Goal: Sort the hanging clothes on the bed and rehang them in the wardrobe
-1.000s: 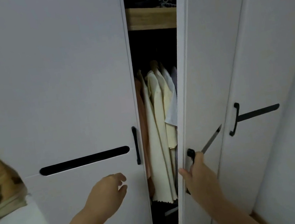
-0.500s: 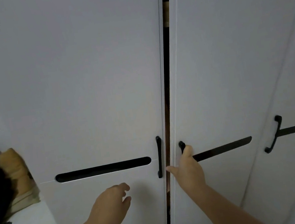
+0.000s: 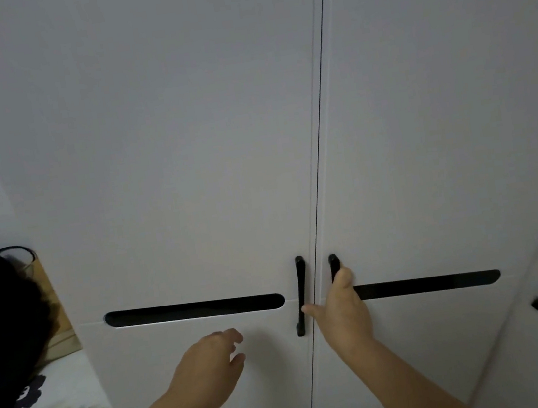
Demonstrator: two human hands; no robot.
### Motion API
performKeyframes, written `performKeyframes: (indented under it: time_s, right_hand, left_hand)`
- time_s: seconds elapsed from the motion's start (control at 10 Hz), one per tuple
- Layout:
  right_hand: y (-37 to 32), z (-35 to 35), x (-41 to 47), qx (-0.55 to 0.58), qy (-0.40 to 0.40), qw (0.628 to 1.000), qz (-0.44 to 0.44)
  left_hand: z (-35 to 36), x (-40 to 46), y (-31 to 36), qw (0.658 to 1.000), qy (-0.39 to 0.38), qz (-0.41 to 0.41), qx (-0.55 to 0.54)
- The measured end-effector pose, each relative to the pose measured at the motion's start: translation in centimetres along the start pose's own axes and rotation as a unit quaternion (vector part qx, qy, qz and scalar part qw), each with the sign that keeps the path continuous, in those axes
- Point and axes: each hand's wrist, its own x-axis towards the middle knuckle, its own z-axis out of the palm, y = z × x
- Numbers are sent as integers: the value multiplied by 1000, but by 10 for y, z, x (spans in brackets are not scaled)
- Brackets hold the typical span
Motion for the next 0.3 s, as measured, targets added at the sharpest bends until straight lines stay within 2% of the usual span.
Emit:
performKeyframes:
  time_s: [0.2, 0.3]
  right_hand:
    - [3, -1, -6, 7, -8, 1000, -4]
    - [8, -1, -20, -66, -29, 997, 2]
  left_hand:
    - [-5, -6, 6, 1000, 5, -6, -8]
    - [-8, -12, 6, 1000, 9, 2, -14]
